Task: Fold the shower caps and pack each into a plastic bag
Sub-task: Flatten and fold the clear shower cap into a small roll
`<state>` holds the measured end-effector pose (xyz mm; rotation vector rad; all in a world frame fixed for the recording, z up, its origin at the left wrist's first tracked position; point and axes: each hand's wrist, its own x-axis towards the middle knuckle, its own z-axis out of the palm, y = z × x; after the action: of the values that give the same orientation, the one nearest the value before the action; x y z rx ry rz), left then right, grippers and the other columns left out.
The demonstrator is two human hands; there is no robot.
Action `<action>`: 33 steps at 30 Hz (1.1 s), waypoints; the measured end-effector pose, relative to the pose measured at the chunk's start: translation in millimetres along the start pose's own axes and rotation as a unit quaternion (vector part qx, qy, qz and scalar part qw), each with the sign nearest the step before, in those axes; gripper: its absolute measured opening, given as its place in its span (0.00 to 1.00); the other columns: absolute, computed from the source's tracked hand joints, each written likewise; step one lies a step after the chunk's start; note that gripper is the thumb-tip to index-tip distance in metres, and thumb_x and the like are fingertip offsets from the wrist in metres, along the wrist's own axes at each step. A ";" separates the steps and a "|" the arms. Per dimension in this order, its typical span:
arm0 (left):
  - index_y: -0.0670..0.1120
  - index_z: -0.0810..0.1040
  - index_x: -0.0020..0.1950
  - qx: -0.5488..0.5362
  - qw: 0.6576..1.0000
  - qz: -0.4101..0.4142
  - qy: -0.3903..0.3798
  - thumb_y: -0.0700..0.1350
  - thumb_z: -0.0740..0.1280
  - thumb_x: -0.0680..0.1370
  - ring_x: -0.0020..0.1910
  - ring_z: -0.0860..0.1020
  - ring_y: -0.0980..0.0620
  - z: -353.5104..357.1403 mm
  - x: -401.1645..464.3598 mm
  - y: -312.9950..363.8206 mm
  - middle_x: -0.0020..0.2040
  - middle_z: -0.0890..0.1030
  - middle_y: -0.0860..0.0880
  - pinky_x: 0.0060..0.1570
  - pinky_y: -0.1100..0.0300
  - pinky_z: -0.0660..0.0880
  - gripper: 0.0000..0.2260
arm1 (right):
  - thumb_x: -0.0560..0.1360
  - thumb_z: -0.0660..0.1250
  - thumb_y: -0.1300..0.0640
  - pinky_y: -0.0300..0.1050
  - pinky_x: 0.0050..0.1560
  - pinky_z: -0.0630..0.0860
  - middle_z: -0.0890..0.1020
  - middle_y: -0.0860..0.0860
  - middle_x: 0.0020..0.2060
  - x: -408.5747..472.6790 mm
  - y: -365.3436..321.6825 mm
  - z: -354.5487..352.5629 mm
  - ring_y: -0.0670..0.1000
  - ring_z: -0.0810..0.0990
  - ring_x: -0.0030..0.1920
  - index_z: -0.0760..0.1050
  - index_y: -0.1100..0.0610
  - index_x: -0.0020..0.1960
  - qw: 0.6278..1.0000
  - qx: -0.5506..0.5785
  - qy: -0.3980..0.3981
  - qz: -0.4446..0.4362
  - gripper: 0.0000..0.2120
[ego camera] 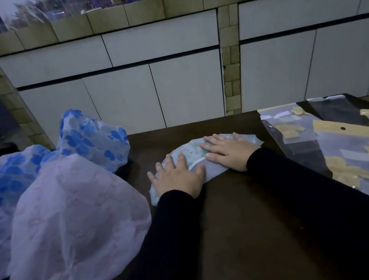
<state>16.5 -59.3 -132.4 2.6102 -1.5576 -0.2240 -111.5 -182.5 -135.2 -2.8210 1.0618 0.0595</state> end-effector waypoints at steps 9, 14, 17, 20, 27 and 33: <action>0.54 0.51 0.78 0.016 1.000 -0.020 -0.006 0.65 0.46 0.78 0.76 0.52 0.42 -2.7 -3.9 1.4 0.79 0.51 0.47 0.70 0.40 0.54 0.31 | 0.82 0.51 0.45 0.53 0.74 0.48 0.57 0.47 0.77 -5.3 4.5 -3.3 0.49 0.51 0.77 0.58 0.49 0.77 0.997 0.072 0.038 0.012 0.24; 0.49 0.62 0.74 0.054 0.996 -0.065 0.022 0.68 0.49 0.76 0.66 0.64 0.41 -8.4 -11.7 6.2 0.71 0.66 0.42 0.58 0.47 0.65 0.34 | 0.82 0.51 0.47 0.54 0.73 0.54 0.59 0.54 0.76 -19.5 -14.3 -2.1 0.57 0.53 0.76 0.61 0.57 0.75 0.980 -0.064 0.151 0.110 0.25; 0.48 0.61 0.75 0.052 0.996 -0.068 0.018 0.70 0.48 0.75 0.67 0.64 0.41 -9.4 -18.3 7.6 0.71 0.64 0.40 0.60 0.48 0.65 0.36 | 0.82 0.49 0.44 0.54 0.74 0.55 0.56 0.56 0.77 -16.0 -13.3 6.5 0.59 0.50 0.77 0.53 0.60 0.77 0.987 -0.010 0.075 0.143 0.30; 0.51 0.50 0.78 0.023 0.997 -0.066 -0.015 0.69 0.46 0.77 0.75 0.52 0.38 -7.3 -23.0 4.9 0.78 0.51 0.41 0.70 0.43 0.54 0.35 | 0.82 0.48 0.44 0.54 0.73 0.57 0.56 0.55 0.77 -9.2 -4.3 6.8 0.57 0.50 0.77 0.52 0.60 0.77 0.990 0.045 0.037 0.131 0.30; 0.50 0.58 0.77 -0.015 0.997 -0.077 -0.003 0.60 0.47 0.79 0.72 0.58 0.40 -11.3 -28.2 1.7 0.75 0.58 0.41 0.66 0.46 0.58 0.28 | 0.82 0.49 0.43 0.52 0.73 0.58 0.57 0.53 0.77 -3.6 3.5 1.6 0.55 0.51 0.77 0.53 0.57 0.77 0.995 0.032 0.031 0.088 0.29; 0.44 0.72 0.65 -0.104 0.993 -0.043 0.031 0.60 0.56 0.78 0.55 0.71 0.44 -14.3 -34.5 3.3 0.61 0.67 0.43 0.49 0.55 0.68 0.24 | 0.79 0.61 0.50 0.48 0.64 0.68 0.75 0.51 0.64 -28.5 -11.8 -8.5 0.51 0.71 0.65 0.74 0.53 0.65 0.966 0.076 0.249 -0.005 0.17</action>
<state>0.0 -30.5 -115.1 2.4996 -1.3252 -0.2926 -125.3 -156.2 -123.2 -2.7616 1.0743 -0.7350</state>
